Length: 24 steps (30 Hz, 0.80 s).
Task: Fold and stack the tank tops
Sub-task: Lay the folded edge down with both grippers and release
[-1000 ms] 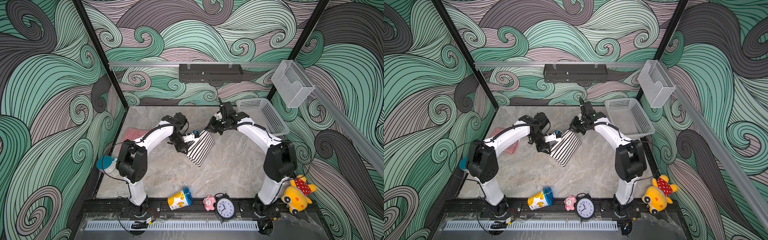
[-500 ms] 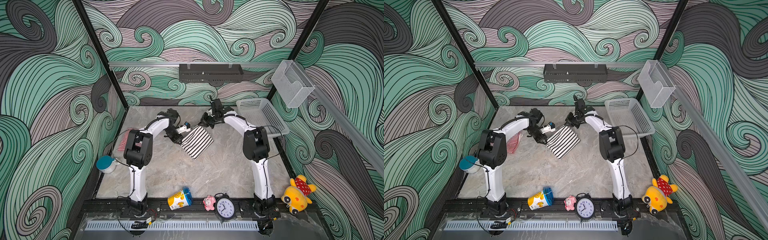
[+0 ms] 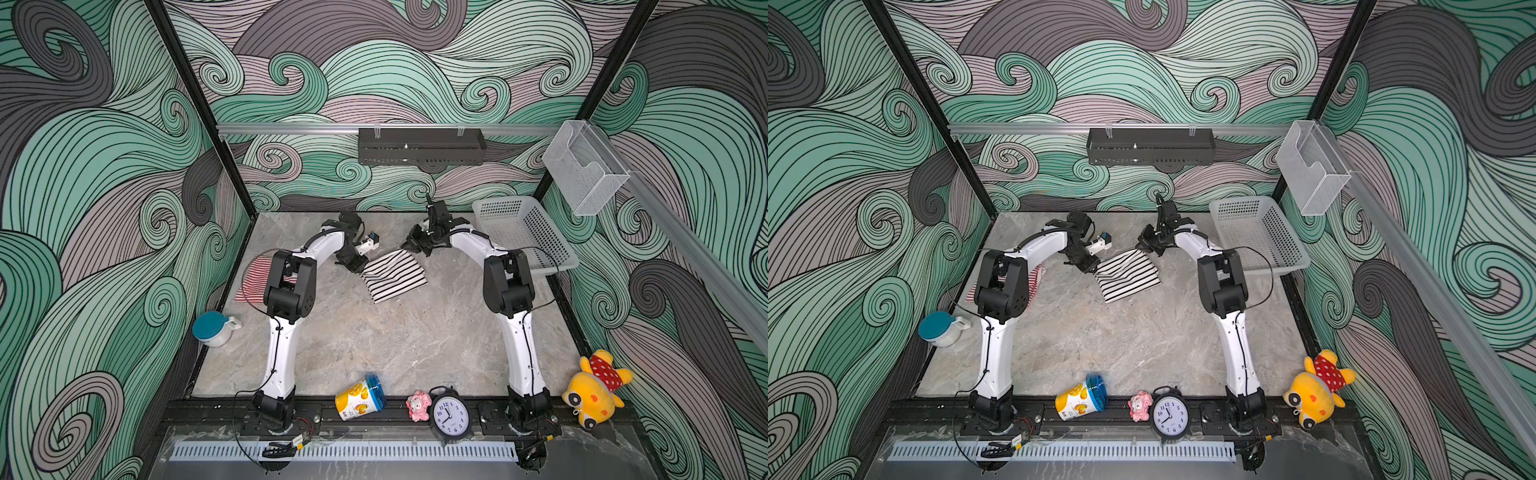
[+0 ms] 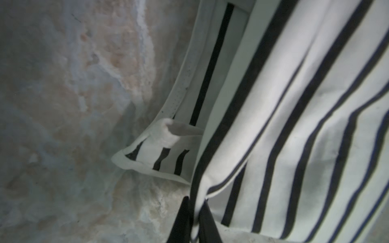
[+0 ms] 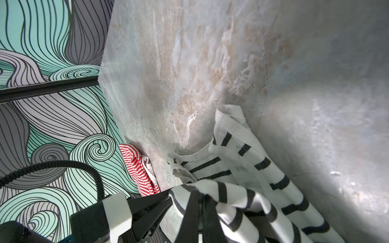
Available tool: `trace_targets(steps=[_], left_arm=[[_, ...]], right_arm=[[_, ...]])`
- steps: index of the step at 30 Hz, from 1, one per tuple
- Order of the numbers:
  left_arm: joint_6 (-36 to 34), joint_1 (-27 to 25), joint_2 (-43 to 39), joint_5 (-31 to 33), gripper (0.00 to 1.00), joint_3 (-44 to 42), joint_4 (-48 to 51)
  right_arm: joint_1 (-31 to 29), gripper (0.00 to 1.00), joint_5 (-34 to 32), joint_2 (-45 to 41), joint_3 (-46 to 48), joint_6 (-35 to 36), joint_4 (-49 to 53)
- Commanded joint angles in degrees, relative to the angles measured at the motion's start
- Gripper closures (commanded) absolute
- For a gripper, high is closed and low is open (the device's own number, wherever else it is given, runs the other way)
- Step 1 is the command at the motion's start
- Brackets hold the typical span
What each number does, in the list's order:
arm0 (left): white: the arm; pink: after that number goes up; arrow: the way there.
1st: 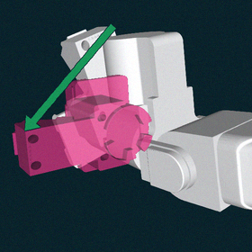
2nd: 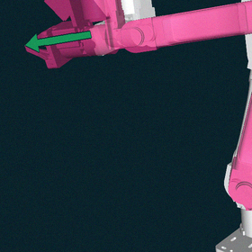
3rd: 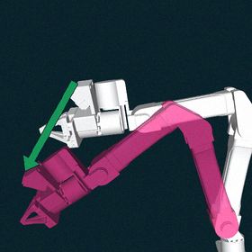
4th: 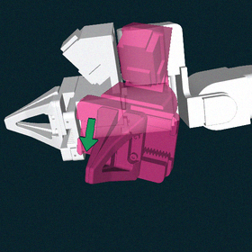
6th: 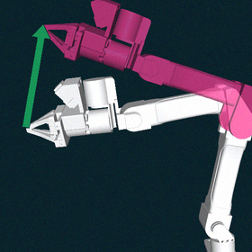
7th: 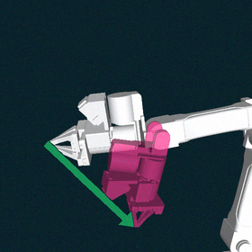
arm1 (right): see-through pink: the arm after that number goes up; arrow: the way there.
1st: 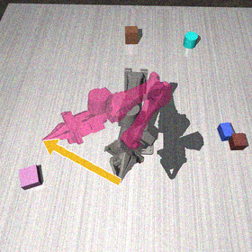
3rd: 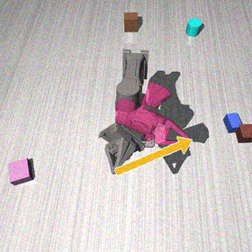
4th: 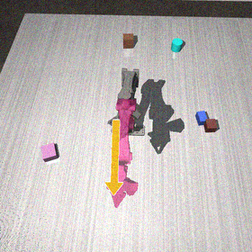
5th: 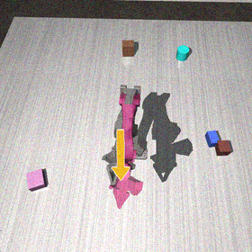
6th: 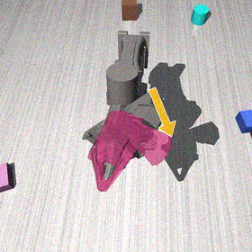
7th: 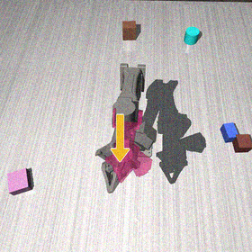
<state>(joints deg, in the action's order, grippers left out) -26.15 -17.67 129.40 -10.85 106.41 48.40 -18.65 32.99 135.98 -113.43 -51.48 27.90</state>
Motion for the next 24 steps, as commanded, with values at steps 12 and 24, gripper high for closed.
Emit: trace_targets(steps=[12,24], left_arm=[[10.1,0.2,-7.1,2.1,0.69,-1.7,-5.7],[11.2,-6.0,-14.8,-9.8,0.69,-14.3,-6.3]], right_arm=[[-0.2,0.68,-7.2,-7.1,9.0,1.5,-3.9],[-5.1,0.91,-8.5,-1.7,-0.8,5.7,4.4]])
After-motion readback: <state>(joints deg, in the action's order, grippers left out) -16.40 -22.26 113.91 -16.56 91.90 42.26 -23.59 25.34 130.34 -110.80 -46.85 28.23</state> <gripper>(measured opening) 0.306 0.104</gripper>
